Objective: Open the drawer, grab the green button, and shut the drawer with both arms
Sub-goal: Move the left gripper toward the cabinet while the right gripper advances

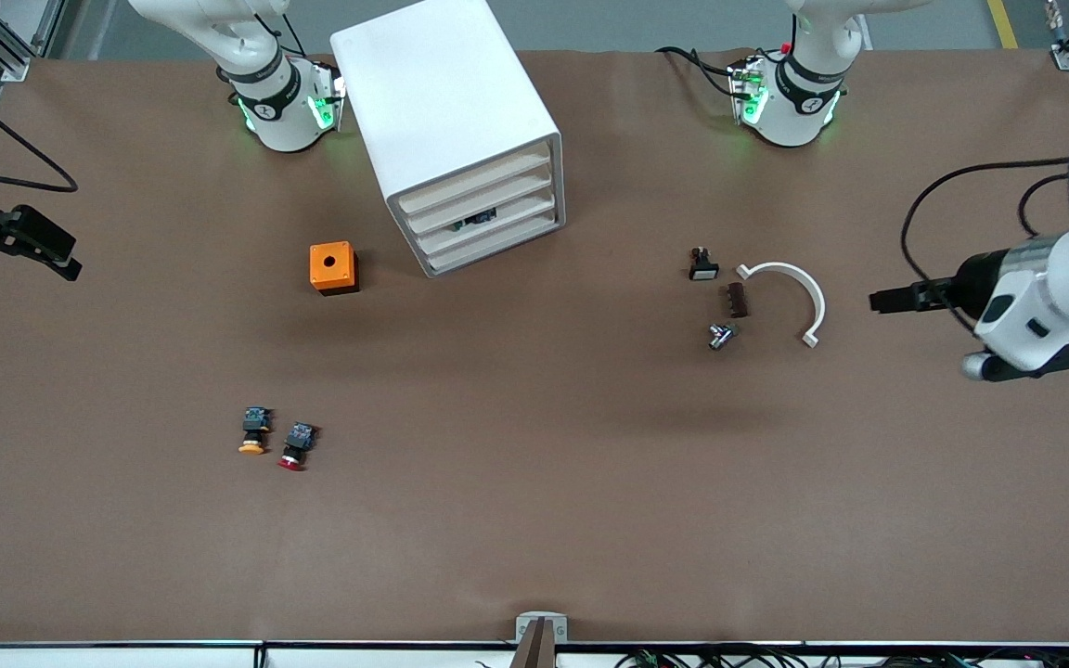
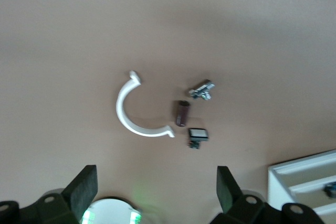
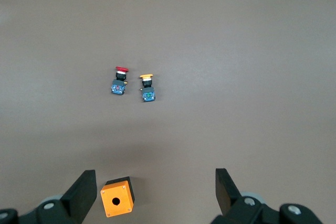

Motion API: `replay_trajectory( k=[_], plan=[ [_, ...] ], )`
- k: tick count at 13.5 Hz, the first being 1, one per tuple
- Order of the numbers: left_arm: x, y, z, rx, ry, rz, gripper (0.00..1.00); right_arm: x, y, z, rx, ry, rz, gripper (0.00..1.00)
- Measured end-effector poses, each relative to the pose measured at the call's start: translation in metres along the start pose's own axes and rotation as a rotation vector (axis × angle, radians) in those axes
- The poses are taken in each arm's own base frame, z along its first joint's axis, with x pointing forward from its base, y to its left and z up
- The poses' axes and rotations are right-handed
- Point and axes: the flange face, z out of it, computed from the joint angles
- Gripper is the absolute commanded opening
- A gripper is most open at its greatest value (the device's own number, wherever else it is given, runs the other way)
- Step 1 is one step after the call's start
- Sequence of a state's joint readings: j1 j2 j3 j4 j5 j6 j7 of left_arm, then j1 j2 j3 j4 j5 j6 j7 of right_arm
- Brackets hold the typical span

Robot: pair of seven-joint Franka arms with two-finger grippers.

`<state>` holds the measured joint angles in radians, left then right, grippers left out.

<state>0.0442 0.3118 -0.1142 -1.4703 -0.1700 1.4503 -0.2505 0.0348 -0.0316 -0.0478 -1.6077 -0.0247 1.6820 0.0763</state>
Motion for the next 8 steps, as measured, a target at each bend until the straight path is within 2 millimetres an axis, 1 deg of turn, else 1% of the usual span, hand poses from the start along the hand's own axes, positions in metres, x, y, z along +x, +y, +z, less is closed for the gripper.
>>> replay_trajectory(
  k=[3,5,6,8],
  plan=[
    [0.019,0.041,0.055,-0.045,-0.123,-0.136,1.00,0.000,0.000,0.001,0.000,-0.001,0.000,1.00],
    [0.027,0.075,0.095,-0.035,-0.182,-0.222,1.00,0.000,0.000,0.001,0.000,-0.002,-0.001,1.00],
    [0.028,0.095,0.112,-0.018,-0.193,-0.284,1.00,0.000,-0.001,0.001,0.000,-0.001,-0.001,1.00],
    [0.024,0.137,0.138,0.029,-0.199,-0.433,1.00,0.002,-0.002,0.006,0.000,0.000,-0.003,1.00]
  ],
)
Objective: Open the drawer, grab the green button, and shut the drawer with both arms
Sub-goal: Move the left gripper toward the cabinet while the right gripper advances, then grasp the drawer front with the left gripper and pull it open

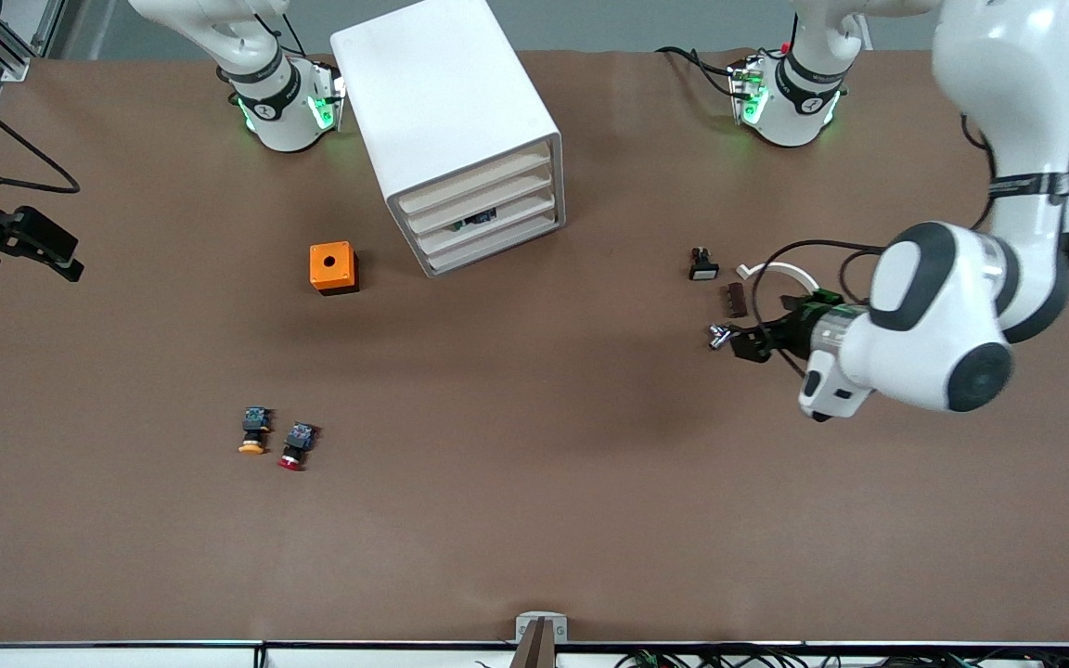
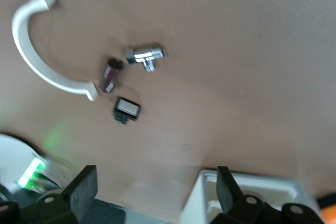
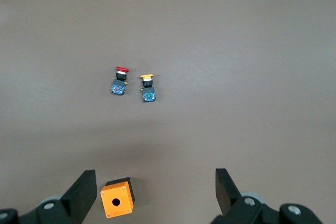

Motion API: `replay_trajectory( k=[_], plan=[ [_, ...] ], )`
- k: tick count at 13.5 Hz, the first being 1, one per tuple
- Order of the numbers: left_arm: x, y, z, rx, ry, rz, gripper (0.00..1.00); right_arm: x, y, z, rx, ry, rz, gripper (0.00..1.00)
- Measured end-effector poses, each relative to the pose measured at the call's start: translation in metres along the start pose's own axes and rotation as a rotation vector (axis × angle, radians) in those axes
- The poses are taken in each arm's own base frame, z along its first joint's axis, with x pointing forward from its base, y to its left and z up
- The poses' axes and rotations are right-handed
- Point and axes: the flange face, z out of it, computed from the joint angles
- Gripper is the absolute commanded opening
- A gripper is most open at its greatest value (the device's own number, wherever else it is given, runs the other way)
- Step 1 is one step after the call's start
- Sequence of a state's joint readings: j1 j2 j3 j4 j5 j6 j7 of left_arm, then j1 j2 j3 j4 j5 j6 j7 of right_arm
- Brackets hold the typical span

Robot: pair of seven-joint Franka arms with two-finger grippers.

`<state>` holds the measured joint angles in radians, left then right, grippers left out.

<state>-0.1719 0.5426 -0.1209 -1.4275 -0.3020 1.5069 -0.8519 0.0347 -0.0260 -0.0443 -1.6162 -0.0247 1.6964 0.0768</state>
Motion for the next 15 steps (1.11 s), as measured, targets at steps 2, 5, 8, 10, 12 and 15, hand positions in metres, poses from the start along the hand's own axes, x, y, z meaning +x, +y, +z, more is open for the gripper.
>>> replay_trajectory(
  k=[2,5,8,10,12,15],
  plan=[
    [-0.013,0.029,0.020,0.006,-0.011,-0.123,1.00,0.008,-0.004,0.016,0.000,-0.002,-0.004,1.00],
    [-0.026,0.064,0.057,-0.014,-0.090,-0.345,1.00,0.027,-0.013,0.059,-0.002,-0.021,-0.013,1.00],
    [-0.039,0.100,0.108,-0.009,-0.189,-0.566,1.00,0.042,-0.024,0.099,0.008,-0.045,-0.008,1.00],
    [-0.048,0.126,0.143,-0.018,-0.244,-0.708,1.00,0.048,-0.038,0.122,0.043,-0.067,0.037,1.00],
    [-0.060,0.145,0.165,-0.037,-0.323,-0.831,1.00,0.054,-0.057,0.145,0.058,-0.079,0.061,1.00],
    [-0.077,0.159,0.178,-0.020,-0.450,-0.979,0.99,0.056,-0.086,0.184,0.063,-0.123,0.097,1.00]
  ],
)
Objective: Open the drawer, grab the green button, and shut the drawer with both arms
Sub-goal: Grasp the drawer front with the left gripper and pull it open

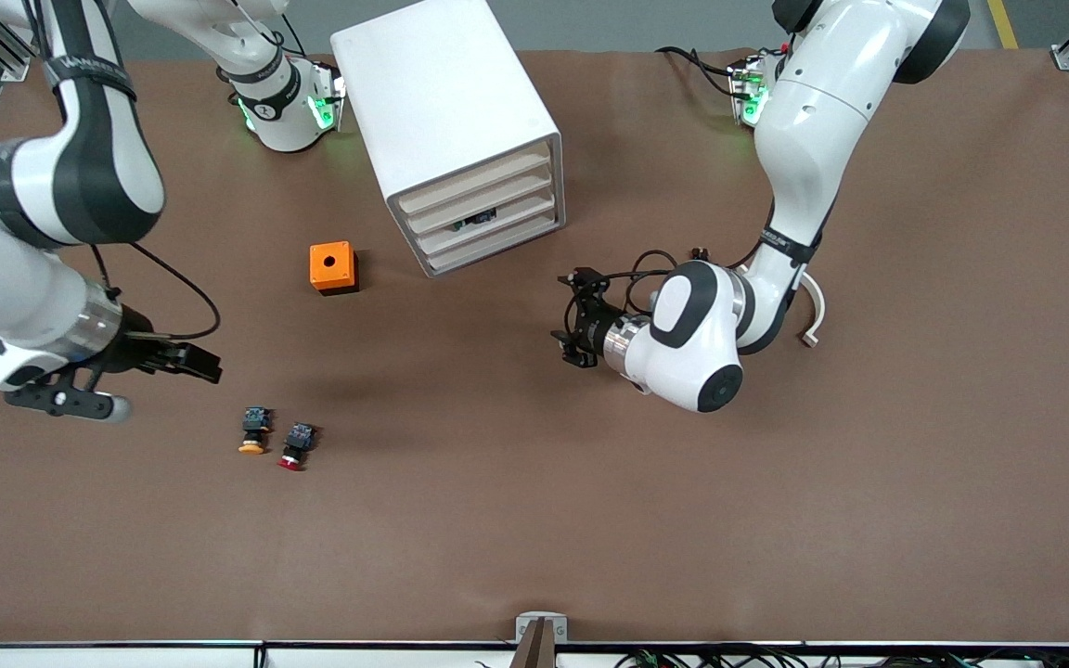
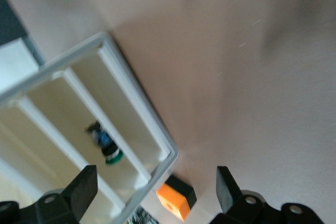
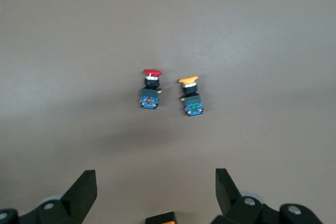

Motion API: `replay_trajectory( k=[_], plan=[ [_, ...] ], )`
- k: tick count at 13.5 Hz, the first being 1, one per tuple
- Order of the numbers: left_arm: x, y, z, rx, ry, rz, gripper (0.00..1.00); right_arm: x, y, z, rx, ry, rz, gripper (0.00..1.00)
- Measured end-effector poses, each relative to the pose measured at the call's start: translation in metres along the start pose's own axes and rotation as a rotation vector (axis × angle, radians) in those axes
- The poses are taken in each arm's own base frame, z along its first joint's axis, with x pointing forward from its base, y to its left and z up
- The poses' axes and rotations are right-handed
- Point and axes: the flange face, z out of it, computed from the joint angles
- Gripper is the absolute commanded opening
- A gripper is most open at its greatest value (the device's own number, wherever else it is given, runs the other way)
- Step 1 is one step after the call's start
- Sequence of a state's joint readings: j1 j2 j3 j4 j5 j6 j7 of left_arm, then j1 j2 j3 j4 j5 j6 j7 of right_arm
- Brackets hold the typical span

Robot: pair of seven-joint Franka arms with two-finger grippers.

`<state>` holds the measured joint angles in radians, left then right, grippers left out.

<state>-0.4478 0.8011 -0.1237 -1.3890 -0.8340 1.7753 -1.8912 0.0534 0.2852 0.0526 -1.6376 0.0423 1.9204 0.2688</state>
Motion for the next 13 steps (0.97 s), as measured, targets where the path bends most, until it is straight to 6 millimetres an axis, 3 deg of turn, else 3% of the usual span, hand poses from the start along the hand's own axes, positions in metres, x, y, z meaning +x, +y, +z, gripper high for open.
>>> replay_trajectory(
  k=[3,7,10,13],
  plan=[
    [-0.005,-0.003,0.051,0.087,-0.023,-0.242,0.97,0.008,-0.007,0.034,-0.003,-0.030,0.007,1.00],
    [0.000,-0.017,0.131,0.237,0.086,-0.493,0.84,0.016,-0.009,0.074,-0.005,-0.063,0.013,1.00],
    [0.016,-0.023,0.158,0.352,0.158,-0.531,0.70,0.012,-0.027,0.086,-0.007,-0.080,0.106,1.00],
    [0.025,-0.026,0.184,0.397,0.203,-0.542,0.54,0.000,-0.065,0.082,0.004,-0.081,0.231,1.00]
  ],
)
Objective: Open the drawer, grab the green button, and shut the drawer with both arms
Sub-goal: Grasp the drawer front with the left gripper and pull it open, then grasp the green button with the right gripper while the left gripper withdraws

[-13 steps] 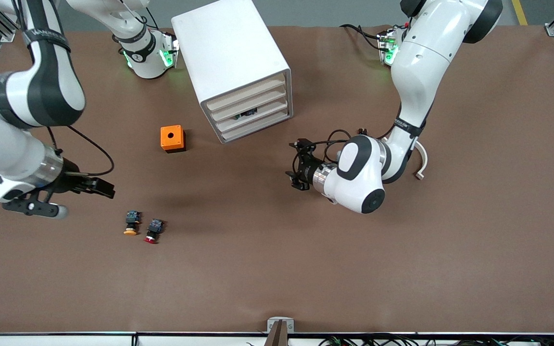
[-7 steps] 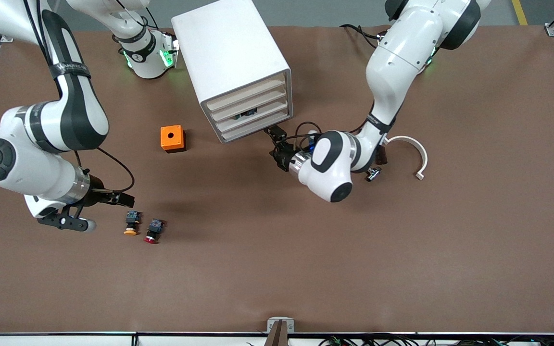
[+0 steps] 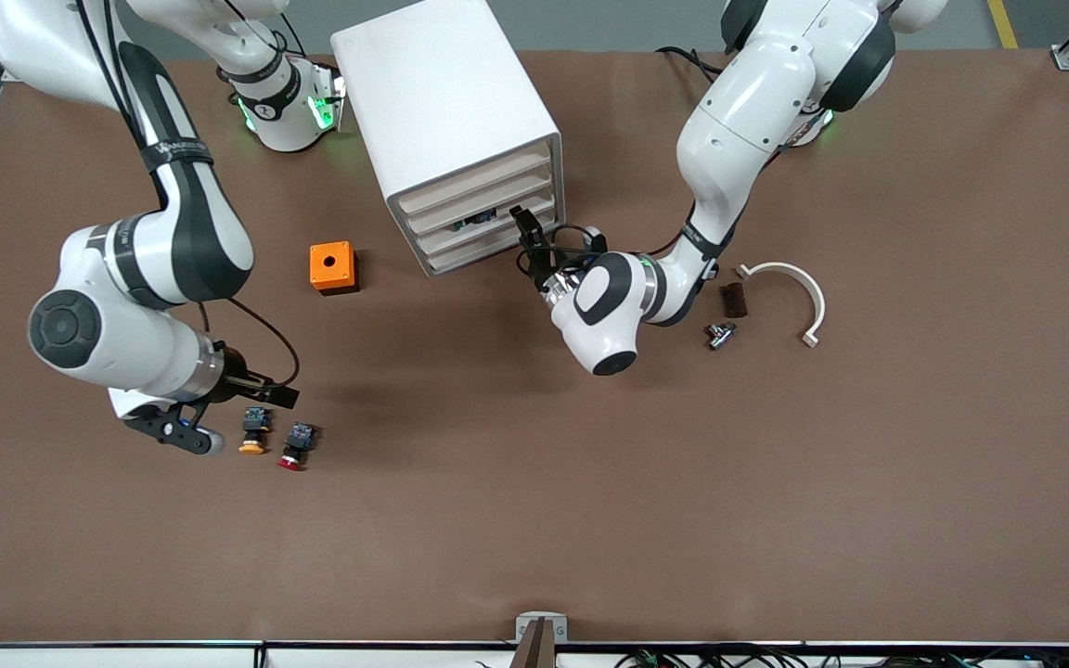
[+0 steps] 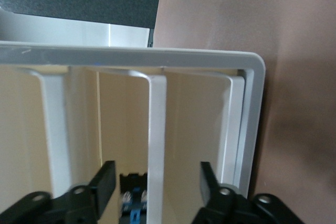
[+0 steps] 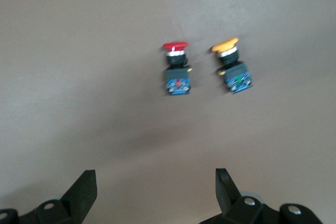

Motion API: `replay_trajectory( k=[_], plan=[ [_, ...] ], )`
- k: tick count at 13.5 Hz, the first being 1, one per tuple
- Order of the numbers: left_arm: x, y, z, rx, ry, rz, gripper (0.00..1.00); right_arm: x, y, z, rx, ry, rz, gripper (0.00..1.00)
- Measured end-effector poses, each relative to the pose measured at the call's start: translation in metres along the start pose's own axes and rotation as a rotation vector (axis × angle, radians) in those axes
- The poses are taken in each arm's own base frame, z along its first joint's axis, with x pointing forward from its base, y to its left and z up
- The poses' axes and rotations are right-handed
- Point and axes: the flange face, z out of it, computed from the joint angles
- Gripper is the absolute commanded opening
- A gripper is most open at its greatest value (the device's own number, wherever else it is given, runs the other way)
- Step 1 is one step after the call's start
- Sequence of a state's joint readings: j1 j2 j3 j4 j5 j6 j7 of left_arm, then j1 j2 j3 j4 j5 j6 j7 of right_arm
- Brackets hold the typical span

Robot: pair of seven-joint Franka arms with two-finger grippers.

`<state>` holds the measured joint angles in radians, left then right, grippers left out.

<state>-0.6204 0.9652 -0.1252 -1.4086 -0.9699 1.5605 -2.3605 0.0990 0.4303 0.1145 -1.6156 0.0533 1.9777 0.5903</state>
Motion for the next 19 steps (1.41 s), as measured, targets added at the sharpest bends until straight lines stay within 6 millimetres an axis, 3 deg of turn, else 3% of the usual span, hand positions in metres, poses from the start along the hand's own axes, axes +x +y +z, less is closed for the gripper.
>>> replay_trajectory(
  k=[3,4,7,10,14,15,16,17,18,19],
  plan=[
    [-0.002,0.007,0.017,0.024,0.008,-0.012,0.13,-0.016,-0.024,-0.001,0.026,-0.018,0.102,1.00],
    [-0.002,0.008,0.016,0.030,0.001,-0.014,0.04,-0.019,-0.028,-0.002,0.043,-0.030,0.131,1.00],
    [-0.002,0.006,0.008,0.041,-0.013,-0.006,0.00,-0.023,-0.037,-0.005,0.085,-0.046,0.220,1.00],
    [0.003,0.013,-0.014,0.035,-0.046,0.012,0.00,-0.050,-0.069,-0.005,0.103,-0.063,0.257,1.00],
    [0.025,0.032,-0.089,0.016,-0.165,0.091,0.02,-0.078,-0.099,-0.006,0.112,-0.079,0.327,1.00],
    [0.029,0.036,-0.103,0.005,-0.192,0.115,0.05,-0.083,-0.106,-0.007,0.118,-0.070,0.343,1.00],
    [0.031,0.037,-0.111,-0.004,-0.208,0.127,0.14,-0.090,-0.114,-0.007,0.123,-0.064,0.364,1.00],
    [0.030,0.037,-0.113,-0.010,-0.214,0.133,0.36,-0.099,-0.123,-0.005,0.121,-0.061,0.384,1.00],
    [0.029,0.036,-0.114,-0.017,-0.218,0.138,0.75,-0.110,-0.133,-0.002,0.114,-0.064,0.402,1.00],
    [0.029,0.037,-0.116,-0.025,-0.225,0.146,0.98,-0.123,-0.145,0.002,0.109,-0.069,0.419,1.00]
  ],
)
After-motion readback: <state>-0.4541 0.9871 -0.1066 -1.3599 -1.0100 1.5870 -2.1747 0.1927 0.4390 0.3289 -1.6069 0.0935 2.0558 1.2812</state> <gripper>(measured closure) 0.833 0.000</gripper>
